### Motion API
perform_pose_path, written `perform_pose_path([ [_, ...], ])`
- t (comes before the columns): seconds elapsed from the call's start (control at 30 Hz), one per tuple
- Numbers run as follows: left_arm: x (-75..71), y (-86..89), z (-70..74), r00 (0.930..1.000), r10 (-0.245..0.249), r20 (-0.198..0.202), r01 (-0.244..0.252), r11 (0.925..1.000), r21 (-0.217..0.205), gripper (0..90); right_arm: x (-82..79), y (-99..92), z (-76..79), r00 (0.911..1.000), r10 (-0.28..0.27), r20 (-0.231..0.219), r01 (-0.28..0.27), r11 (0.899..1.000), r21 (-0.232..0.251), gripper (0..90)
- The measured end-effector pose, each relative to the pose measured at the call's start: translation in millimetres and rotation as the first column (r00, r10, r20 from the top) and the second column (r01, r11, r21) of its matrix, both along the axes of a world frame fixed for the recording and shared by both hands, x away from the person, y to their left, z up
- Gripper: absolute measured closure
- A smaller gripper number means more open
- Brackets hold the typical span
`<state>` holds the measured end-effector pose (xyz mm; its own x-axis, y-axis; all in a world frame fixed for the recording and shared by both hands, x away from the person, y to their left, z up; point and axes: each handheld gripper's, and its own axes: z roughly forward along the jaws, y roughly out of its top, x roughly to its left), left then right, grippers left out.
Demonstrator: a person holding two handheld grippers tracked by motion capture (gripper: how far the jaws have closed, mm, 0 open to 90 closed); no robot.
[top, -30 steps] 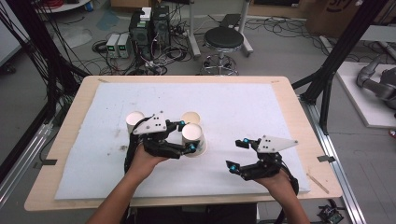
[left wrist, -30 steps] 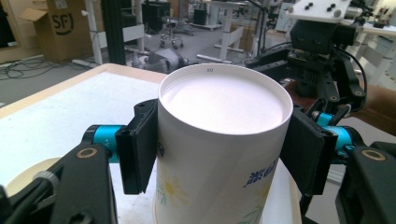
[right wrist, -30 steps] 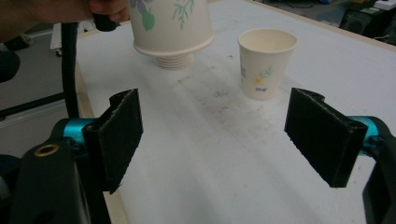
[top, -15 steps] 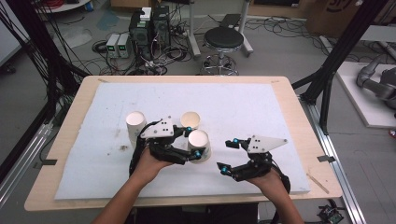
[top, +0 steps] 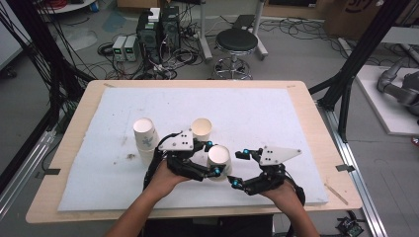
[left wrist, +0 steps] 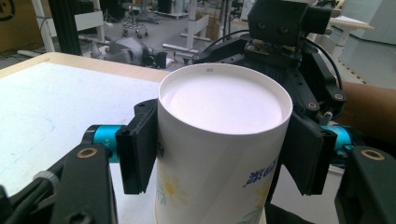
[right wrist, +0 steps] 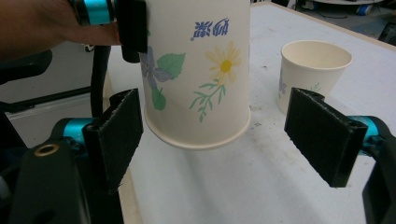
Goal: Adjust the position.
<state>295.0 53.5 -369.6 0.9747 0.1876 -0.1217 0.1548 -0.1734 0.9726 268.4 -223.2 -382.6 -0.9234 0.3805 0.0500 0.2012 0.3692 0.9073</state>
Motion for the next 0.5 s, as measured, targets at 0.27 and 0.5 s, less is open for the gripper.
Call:
perform_pose_path([
  [0.27, -1.4, -3.9, -1.0, 0.9996, -0.029, -0.005, 0.029, 0.9996, 0.000, 34.6, -1.0, 5.0, -2.2, 0.9990, 0.045, -0.006, -0.045, 0.999, 0.001, 19.6],
  [0.5, -3.3, -8.3, -3.4, 0.9972, -0.071, -0.020, 0.071, 0.9972, -0.024, 34.8, -0.8, 11.4, -6.0, 0.9968, 0.077, -0.021, -0.077, 0.997, 0.013, 19.6],
])
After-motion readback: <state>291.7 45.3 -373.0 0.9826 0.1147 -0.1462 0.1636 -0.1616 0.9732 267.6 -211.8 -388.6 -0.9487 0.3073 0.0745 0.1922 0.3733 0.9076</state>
